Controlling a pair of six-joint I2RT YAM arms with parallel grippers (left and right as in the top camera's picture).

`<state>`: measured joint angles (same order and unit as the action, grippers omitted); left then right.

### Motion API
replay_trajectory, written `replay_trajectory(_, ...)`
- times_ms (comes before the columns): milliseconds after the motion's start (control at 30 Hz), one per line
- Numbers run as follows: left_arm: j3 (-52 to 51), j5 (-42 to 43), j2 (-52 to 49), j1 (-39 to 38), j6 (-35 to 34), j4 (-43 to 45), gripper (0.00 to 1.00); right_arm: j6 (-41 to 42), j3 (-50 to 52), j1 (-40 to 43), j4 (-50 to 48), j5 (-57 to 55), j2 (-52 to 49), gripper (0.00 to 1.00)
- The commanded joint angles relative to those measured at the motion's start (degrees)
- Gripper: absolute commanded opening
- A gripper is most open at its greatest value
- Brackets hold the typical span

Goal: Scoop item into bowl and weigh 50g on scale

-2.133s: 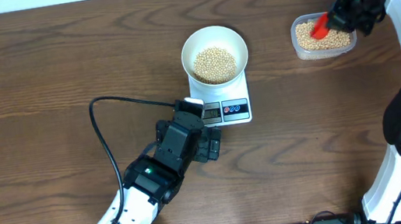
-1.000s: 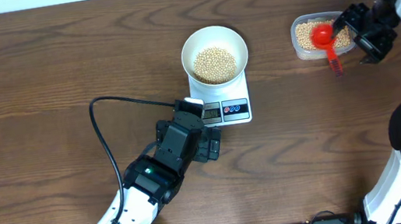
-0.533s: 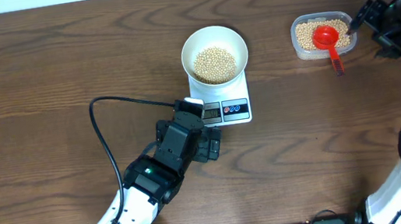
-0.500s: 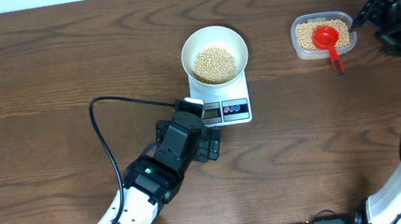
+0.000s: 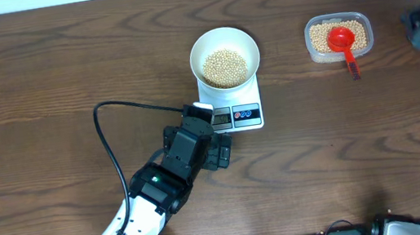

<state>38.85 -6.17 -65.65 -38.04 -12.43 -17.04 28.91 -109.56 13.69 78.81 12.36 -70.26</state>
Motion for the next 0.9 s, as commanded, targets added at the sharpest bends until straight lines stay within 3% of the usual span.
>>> replay_trajectory(0,-0.1,-0.5,-0.3,0.0,-0.3,0.0,0.96,0.3,-0.3,-0.3,-0.2,0.0,4.2,0.99)
replay_trajectory(233,-0.1,-0.5,-0.3,0.0,-0.3,0.0,0.96,0.0,-0.2,-0.3,2.1,-11.1,8.9,0.99)
replay_trajectory(400,-0.1,-0.5,-0.3,0.0,-0.3,0.0,0.96,-10.1,5.7,-0.9,-3.5,-13.2,9.5,0.99)
replay_trajectory(600,-0.1,-0.5,-0.3,0.0,-0.3,0.0,0.96,-20.8,23.9,-4.4,-20.5,-12.0,16.4,0.99)
replay_trajectory(867,-0.1,-0.5,-0.3,0.0,-0.3,0.0,0.96,-21.1,56.0,-4.6,-45.7,-8.5,34.1,0.99)
